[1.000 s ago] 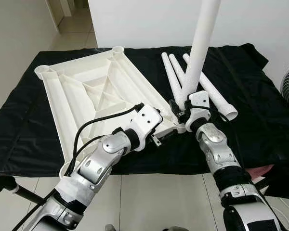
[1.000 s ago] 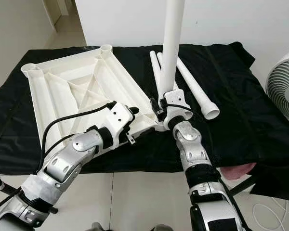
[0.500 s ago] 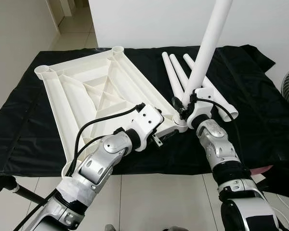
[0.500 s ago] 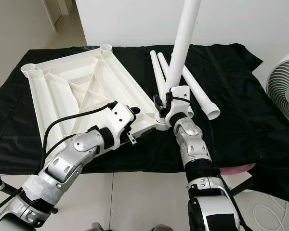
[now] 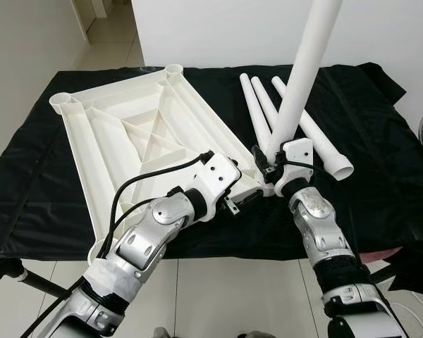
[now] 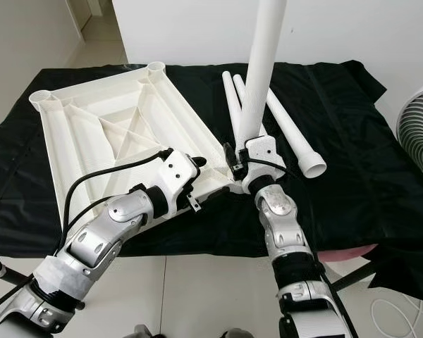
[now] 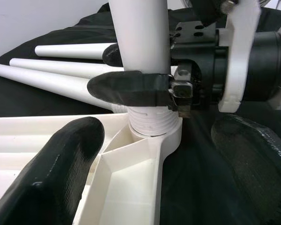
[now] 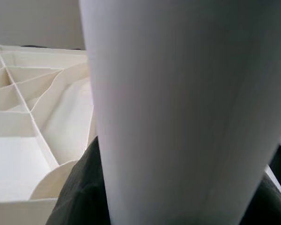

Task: Building children table

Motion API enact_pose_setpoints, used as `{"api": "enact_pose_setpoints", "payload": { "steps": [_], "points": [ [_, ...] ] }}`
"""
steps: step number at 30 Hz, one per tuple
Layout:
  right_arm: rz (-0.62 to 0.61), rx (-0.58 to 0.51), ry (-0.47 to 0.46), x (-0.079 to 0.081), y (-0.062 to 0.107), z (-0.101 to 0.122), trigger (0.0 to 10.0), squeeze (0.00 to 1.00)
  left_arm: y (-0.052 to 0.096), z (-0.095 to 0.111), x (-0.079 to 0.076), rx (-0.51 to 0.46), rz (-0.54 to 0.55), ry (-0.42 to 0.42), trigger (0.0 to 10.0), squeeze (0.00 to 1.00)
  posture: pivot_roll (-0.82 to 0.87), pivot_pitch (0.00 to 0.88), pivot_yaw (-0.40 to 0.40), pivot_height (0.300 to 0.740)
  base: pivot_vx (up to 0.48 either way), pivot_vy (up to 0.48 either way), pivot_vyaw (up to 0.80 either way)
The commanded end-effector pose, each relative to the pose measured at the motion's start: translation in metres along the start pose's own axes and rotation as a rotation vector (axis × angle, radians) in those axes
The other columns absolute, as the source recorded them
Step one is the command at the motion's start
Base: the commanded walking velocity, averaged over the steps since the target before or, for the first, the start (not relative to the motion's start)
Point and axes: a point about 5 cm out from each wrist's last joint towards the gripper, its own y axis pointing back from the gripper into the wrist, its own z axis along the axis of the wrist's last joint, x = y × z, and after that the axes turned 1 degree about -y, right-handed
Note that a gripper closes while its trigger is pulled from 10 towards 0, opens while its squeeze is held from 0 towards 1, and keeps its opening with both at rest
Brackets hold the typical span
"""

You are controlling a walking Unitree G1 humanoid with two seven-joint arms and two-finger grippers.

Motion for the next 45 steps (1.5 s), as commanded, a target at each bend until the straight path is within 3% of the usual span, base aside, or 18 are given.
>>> {"api": "enact_pose_setpoints", "payload": {
  "steps": [1,10,21,45],
  "points": [
    [0.070,0.165,-0.002,0.015,0.016,-0.037,10.0,0.00,0.000,-0.001,-0.007,0.009,-0.099,-0.013,10.0,0.00,-0.13,0.058,0.070,0.740,0.000,0.000,0.00],
    [0.037,0.187,-0.036,0.010,0.017,-0.040,10.0,0.00,-0.001,-0.001,-0.007,0.009,-0.098,-0.014,10.0,0.00,-0.13,0.064,0.072,0.740,0.000,0.000,0.00],
    [-0.122,0.293,-0.236,-0.006,0.017,-0.053,10.0,0.00,0.000,-0.001,-0.005,0.010,-0.086,-0.018,10.0,0.00,-0.13,0.073,0.069,0.740,0.000,0.000,0.00],
    [-0.191,0.292,-0.220,-0.001,0.010,-0.046,10.0,0.00,0.000,0.000,-0.004,0.008,-0.083,-0.020,10.0,0.00,-0.13,0.080,0.074,0.740,0.000,0.000,0.00]
  ]
}}
